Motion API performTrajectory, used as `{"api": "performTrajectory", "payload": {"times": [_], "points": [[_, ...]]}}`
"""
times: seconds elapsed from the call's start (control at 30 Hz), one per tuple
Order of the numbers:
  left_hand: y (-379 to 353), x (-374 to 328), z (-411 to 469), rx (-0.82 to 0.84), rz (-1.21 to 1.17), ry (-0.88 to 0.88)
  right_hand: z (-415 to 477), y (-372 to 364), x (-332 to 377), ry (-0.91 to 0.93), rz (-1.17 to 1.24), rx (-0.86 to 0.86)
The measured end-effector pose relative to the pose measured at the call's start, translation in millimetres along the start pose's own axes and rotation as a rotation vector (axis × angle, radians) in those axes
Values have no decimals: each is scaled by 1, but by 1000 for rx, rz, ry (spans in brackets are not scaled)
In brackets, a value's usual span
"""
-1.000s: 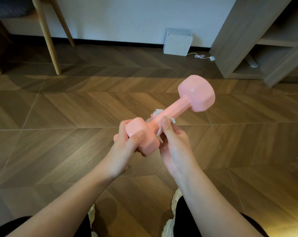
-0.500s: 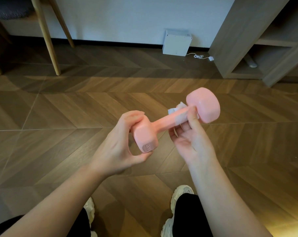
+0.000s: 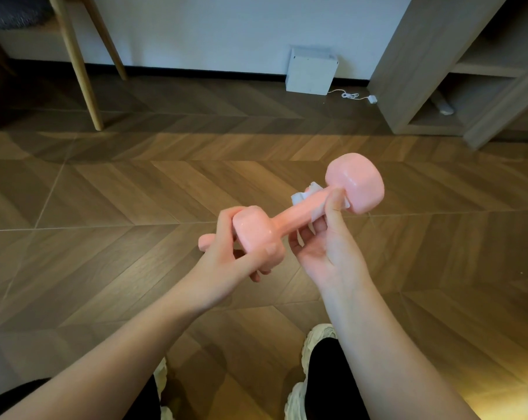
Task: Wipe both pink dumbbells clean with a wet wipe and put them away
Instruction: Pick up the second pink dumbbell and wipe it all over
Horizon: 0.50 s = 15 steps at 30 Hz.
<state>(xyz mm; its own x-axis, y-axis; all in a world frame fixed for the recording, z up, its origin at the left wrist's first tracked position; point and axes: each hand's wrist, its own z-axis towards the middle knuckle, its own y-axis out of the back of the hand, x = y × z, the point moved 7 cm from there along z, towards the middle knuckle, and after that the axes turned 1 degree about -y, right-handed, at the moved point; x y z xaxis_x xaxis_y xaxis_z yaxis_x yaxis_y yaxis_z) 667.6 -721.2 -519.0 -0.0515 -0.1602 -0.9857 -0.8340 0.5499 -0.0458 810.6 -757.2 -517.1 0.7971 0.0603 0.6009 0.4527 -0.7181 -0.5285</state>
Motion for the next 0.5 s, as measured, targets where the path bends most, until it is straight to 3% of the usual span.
{"api": "performTrajectory", "payload": {"times": [0.23, 0.37, 0.5], "points": [[2, 2, -6, 19, -15, 38, -4, -2, 3, 11, -193, 49], [-1, 5, -1, 8, -263, 151, -4, -9, 16, 1, -247, 234], [2, 6, 0, -4, -416, 216, 0, -11, 19, -12, -278, 282]]}}
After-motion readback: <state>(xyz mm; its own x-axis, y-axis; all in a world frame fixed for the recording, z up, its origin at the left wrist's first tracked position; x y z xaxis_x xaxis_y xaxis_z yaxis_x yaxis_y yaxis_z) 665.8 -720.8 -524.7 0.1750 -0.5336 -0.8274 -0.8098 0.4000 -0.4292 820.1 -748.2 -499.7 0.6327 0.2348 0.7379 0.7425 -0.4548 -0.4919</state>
